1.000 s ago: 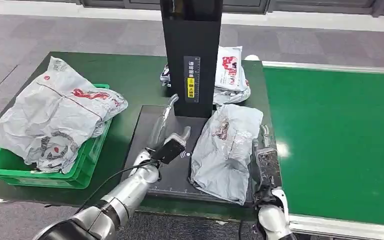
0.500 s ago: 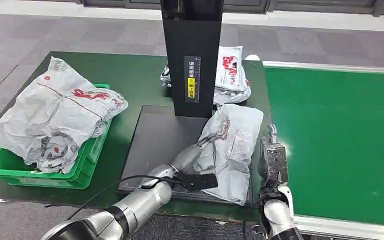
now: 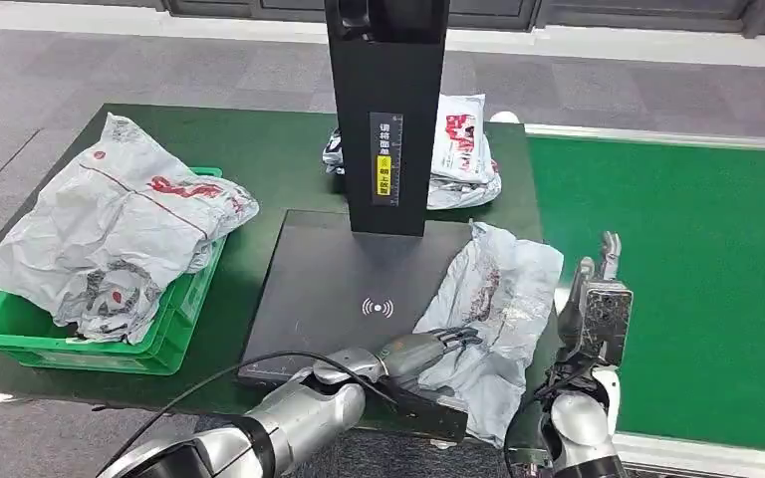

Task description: Moved the parcel from conveyor to table for the left to box.

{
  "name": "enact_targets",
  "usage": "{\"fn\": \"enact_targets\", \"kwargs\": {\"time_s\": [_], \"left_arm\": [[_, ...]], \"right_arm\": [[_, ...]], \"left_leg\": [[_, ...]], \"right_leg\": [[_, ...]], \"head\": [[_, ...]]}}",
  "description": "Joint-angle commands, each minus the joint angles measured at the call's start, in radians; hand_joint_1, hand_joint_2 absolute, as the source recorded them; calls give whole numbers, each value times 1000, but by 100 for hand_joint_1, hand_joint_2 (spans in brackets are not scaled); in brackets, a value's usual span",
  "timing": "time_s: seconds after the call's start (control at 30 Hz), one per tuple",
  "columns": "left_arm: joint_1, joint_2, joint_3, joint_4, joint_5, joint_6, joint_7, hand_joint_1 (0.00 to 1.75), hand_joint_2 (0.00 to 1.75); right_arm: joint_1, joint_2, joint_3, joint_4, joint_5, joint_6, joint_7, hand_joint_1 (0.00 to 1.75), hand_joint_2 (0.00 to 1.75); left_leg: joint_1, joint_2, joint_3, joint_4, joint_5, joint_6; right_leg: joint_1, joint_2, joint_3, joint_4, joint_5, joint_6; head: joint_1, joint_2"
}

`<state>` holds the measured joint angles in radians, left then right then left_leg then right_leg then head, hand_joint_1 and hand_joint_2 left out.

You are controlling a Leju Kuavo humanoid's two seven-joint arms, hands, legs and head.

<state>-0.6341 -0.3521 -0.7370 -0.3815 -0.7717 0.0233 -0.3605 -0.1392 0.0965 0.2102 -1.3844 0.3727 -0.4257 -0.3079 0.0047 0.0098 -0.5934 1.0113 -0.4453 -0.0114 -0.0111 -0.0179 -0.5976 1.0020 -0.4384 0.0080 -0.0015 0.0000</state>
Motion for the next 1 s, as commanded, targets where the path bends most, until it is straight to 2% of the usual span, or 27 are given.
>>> {"fn": "enact_targets", "kwargs": {"time_s": [0.03, 0.4, 0.43, 0.47, 0.67, 0.77, 0.83, 0.87, 0.9, 1.0], "left_arm": [[7, 10, -93, 84, -6, -28, 7, 0, 175], [7, 10, -93, 84, -6, -28, 7, 0, 175], [4, 10, -109, 85, -22, -31, 15, 21, 175], [4, 7, -118, 88, -31, -43, 22, 175, 175], [-16, 9, -85, 72, -43, 88, 70, 175, 175], [-49, 20, 0, 15, -8, 249, 46, 175, 175], [-96, 44, 54, -46, 2, 301, 50, 175, 175], [-115, 71, 73, -90, -18, 376, 75, 175, 175], [-131, 107, 96, -143, -23, 346, 87, 175, 175], [-132, 132, 130, -176, -54, 330, 93, 175, 175]], "right_arm": [[-5, -17, -46, -10, -7, 2, 2, 0, 0], [-5, -17, -46, -10, -7, 2, 2, 0, 0], [-3, -19, -45, -5, -5, 1, 1, 0, 0], [8, -23, -51, -10, -9, 1, 5, 0, 0], [116, -9, -81, -96, 10, 19, 23, 0, 0], [173, 19, -109, -165, 46, 34, 35, 0, 0], [172, 28, -123, -167, 53, 40, 37, 0, 0], [169, 31, -124, -158, 51, 53, 33, 0, 0], [162, 36, -124, -139, 53, 57, 26, 0, 0], [118, 31, -112, -82, 39, 59, 7, 0, 0]], "left_leg": [[0, 0, 2, -2, 1, 0], [0, 0, 4, -2, 0, 0], [-1, 0, 4, -2, 0, 0], [0, 0, 5, -3, 1, 0], [0, -3, 6, -4, 1, 1], [-1, -2, 7, -2, -1, 1], [0, -2, 6, -3, -1, 1], [0, -2, 4, -1, -1, 1], [0, -1, 3, 1, -1, 1], [1, 3, 0, 1, 0, 0]], "right_leg": [[0, 2, 2, -3, 1, 0], [0, 2, 4, -2, 1, 0], [-1, 2, 4, -2, 0, 0], [0, 2, 4, -3, 1, 0], [0, -1, 7, -4, 0, 0], [0, 0, 7, -2, -1, 1], [0, 1, 6, -3, 0, 0], [0, 0, 4, 0, -1, 0], [0, 1, 2, 1, 0, 0], [1, 5, -1, 1, 1, -1]], "head": [[0, 0], [0, 0], [0, 0], [0, 0], [0, 0], [0, 0], [0, 0], [0, 0], [0, 0], [0, 0]]}}
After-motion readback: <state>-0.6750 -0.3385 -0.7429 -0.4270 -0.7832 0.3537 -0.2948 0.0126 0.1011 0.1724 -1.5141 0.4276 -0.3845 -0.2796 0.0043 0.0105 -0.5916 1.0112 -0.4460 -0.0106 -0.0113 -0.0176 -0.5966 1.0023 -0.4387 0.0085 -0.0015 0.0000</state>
